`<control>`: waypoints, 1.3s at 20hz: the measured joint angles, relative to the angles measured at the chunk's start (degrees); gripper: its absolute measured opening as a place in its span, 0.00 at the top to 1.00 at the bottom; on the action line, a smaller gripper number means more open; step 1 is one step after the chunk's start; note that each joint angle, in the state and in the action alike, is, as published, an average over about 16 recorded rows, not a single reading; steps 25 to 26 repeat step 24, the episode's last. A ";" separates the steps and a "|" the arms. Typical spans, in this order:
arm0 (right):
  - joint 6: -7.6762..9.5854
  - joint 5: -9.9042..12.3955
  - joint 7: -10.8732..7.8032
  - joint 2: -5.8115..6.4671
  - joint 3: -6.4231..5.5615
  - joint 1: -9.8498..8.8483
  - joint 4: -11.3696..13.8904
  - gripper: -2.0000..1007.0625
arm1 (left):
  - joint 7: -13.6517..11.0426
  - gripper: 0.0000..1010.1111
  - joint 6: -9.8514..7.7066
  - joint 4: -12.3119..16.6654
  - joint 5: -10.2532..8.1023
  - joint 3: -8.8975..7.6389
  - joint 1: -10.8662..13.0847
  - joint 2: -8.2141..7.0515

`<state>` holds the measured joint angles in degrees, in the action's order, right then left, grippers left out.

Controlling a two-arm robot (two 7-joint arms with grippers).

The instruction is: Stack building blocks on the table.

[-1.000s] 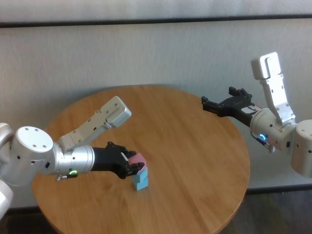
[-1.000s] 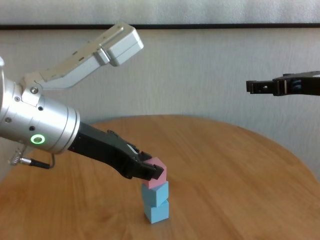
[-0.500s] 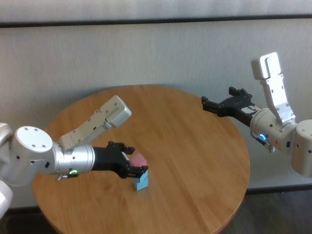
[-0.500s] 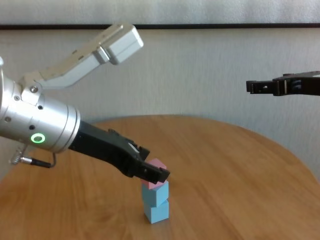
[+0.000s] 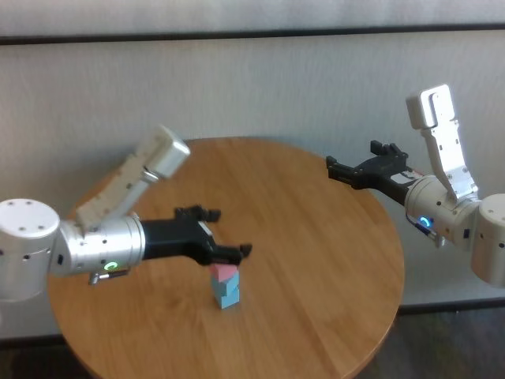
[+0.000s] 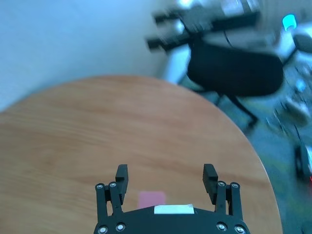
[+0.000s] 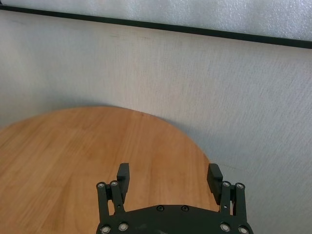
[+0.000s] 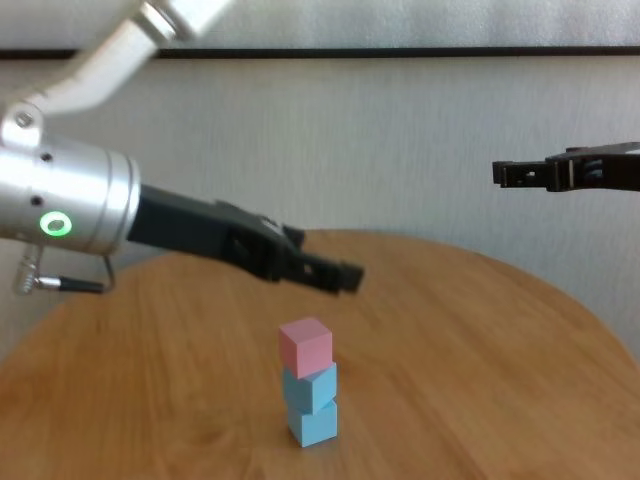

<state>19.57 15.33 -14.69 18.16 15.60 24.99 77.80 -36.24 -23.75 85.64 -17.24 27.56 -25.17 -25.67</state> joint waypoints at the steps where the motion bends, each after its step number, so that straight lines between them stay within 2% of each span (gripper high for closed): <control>1: 0.00 0.00 0.00 0.00 0.00 0.00 0.00 0.00 | 1.34 0.03 0.41 0.71 -0.70 -1.08 0.95 0.19; 4: 0.00 0.00 0.00 0.00 0.00 0.00 0.00 0.00 | 6.11 0.01 1.99 2.92 -2.43 -4.53 4.12 0.94; 6: 0.00 0.00 0.00 0.00 0.00 0.00 0.00 0.00 | 9.97 0.01 3.34 4.45 -2.96 -6.82 6.42 1.60; 10: 0.00 0.00 0.00 0.00 0.00 0.00 0.00 0.00 | 17.26 0.01 6.08 7.10 -3.00 -10.81 10.72 2.98; 13: 0.00 0.00 0.00 0.00 0.00 0.00 0.00 0.00 | 21.20 0.01 7.97 8.40 -2.47 -12.75 13.01 3.84; 16: 0.00 0.00 0.00 0.00 0.00 0.00 0.00 0.00 | 23.40 0.01 9.20 9.15 -1.75 -13.63 14.21 4.34; 19: 0.00 0.00 0.00 0.00 0.00 0.00 0.00 0.00 | 24.53 0.01 9.85 9.57 -1.12 -13.97 14.77 4.61; 26: 0.00 0.00 0.00 0.00 0.00 0.00 0.00 0.00 | 24.43 0.01 9.92 9.60 -0.90 -13.91 14.75 4.65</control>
